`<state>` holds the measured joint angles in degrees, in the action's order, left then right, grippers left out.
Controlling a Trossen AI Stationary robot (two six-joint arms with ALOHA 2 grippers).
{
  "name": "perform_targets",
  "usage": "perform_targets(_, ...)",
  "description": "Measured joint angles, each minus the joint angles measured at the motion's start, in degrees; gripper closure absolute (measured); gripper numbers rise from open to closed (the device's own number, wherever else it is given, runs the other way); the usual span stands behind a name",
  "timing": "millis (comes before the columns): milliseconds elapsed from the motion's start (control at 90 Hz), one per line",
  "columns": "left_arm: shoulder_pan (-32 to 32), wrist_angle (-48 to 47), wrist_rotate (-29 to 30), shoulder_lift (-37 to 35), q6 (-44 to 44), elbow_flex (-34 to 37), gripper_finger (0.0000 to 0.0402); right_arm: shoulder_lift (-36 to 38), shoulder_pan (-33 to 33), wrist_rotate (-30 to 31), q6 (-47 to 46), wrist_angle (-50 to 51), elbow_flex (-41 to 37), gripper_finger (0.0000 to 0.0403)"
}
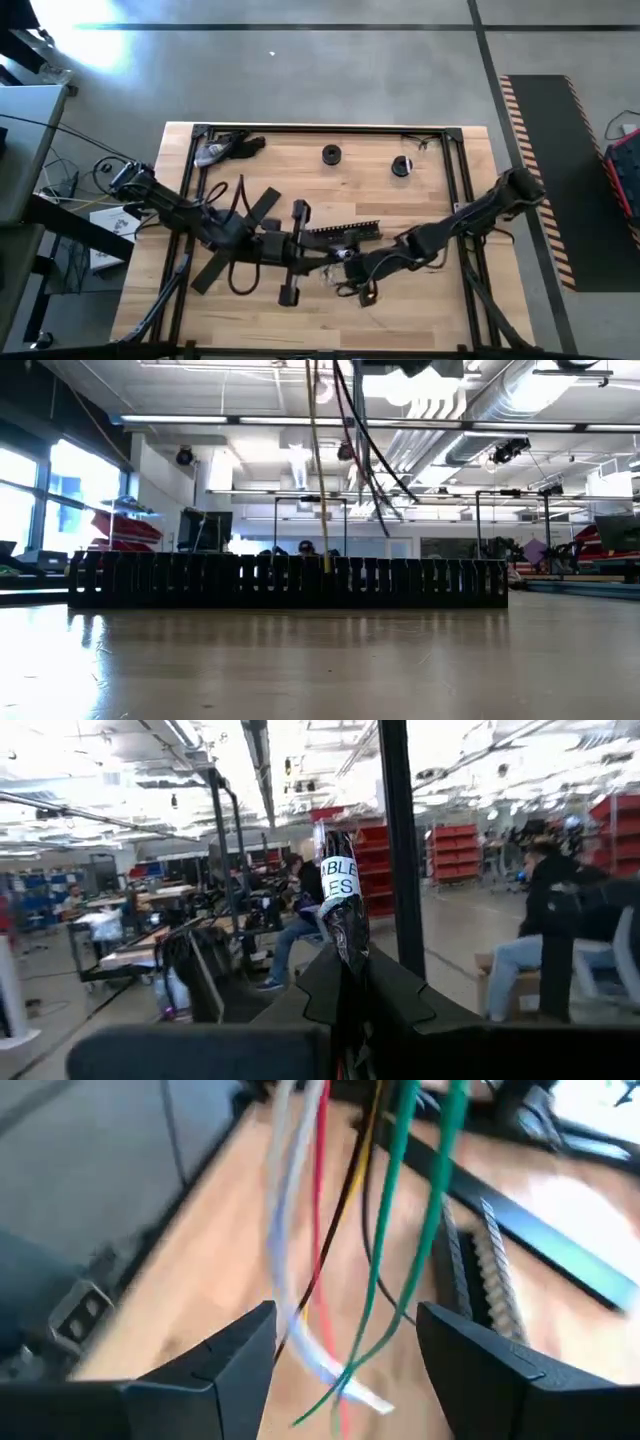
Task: Ziptie cables
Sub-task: Put the zip-tied cables into the black cable duct
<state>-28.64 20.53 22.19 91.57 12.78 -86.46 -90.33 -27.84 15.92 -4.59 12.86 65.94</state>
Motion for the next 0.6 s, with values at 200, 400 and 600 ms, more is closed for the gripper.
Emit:
perform_targets(200, 0.0, -1.3, 1.3, 0.0, -0.3, 0.0, 0.0391, 4.5, -6.5, 15.4, -4.0, -14.7, -9.9, 0.018)
perform_targets(400, 0.1, -1.5, 2.4, 0.0, 0.0, 0.0, 0.0391, -2.8, -8.4, 20.6, -2.0, -53.8, -18.4, 0.018)
perform_targets(600, 0.2, -1.5, 2.7, 0.0, 0.8, 0.0, 0.0391, -10.5, -7.0, 20.3, 2.3, -61.3, -15.2, 0.018)
